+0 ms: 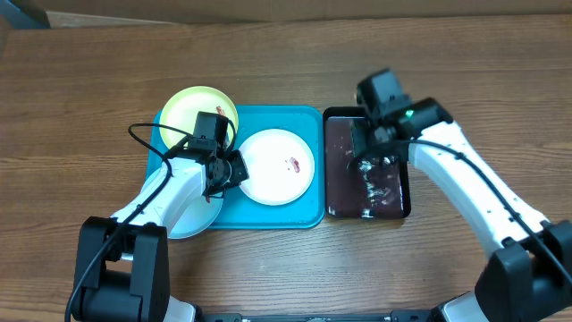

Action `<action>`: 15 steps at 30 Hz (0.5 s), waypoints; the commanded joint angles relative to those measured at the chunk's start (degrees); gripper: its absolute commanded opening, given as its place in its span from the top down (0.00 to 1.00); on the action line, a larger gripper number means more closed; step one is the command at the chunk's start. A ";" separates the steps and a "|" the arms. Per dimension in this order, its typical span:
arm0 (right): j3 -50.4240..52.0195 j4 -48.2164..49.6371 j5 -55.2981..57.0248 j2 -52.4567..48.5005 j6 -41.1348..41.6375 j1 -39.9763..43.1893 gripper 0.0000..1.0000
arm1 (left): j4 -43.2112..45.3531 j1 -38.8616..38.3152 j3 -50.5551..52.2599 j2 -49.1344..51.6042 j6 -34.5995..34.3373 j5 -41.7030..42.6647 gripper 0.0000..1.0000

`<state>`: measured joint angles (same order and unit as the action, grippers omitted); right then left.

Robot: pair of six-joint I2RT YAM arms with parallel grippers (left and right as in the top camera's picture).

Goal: Clean dirty plates on tray and stack at the side
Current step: 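Scrub the white plate's stains with the sponge in the right gripper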

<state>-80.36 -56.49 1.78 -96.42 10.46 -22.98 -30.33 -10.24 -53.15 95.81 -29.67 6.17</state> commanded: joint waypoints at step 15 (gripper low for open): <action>-5.53 7.61 2.89 -10.82 1.77 -15.63 0.96 | 0.17 -0.07 0.33 0.31 -0.57 -0.22 0.96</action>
<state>-85.08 -49.60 -4.10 -103.61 11.44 -36.58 -30.33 -10.24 -53.15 95.81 -29.69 6.17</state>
